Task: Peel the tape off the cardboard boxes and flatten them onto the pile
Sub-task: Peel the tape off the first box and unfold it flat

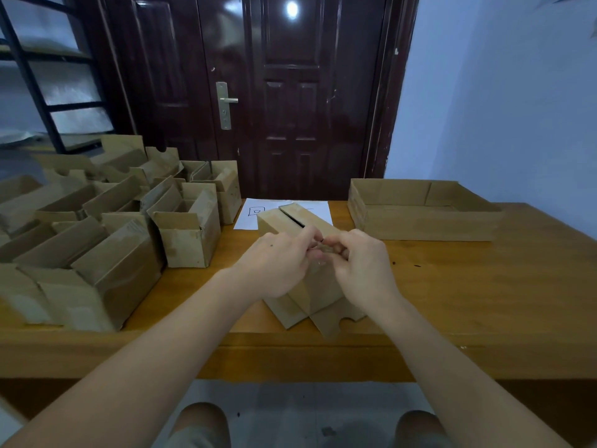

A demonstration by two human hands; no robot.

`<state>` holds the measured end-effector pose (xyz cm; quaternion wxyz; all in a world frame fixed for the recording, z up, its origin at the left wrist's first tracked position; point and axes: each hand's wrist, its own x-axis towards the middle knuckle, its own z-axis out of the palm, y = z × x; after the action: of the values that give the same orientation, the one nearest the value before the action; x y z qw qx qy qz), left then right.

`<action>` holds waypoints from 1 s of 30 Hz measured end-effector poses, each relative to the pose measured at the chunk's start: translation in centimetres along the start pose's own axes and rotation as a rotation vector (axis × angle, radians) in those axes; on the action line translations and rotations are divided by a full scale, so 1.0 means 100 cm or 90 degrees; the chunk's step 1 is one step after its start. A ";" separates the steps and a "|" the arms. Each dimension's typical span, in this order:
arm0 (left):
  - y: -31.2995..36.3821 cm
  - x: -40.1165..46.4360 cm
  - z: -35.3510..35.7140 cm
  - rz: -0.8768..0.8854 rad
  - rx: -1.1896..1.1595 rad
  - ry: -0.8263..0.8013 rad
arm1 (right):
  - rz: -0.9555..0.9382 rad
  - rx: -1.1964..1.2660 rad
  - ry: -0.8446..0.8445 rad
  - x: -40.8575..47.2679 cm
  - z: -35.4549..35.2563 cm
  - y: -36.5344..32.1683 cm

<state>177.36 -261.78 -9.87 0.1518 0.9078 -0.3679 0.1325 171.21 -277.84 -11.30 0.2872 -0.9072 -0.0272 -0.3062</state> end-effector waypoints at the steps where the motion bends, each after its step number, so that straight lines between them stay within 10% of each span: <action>1: -0.001 0.000 -0.001 0.001 -0.012 -0.022 | 0.047 0.058 -0.016 0.001 -0.003 0.002; 10: -0.008 -0.002 -0.003 0.002 0.020 -0.025 | 0.419 0.723 -0.171 0.005 -0.017 -0.001; 19: -0.012 0.001 0.000 0.039 0.084 0.036 | 0.095 0.212 -0.191 0.012 -0.012 0.004; 30: -0.009 0.002 -0.004 0.008 -0.063 -0.058 | -0.022 0.156 -0.097 0.005 -0.003 0.011</action>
<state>178.09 -261.17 -9.58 0.1788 0.9019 -0.3862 0.0735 171.71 -279.04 -11.36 0.3874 -0.8856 -0.1015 -0.2354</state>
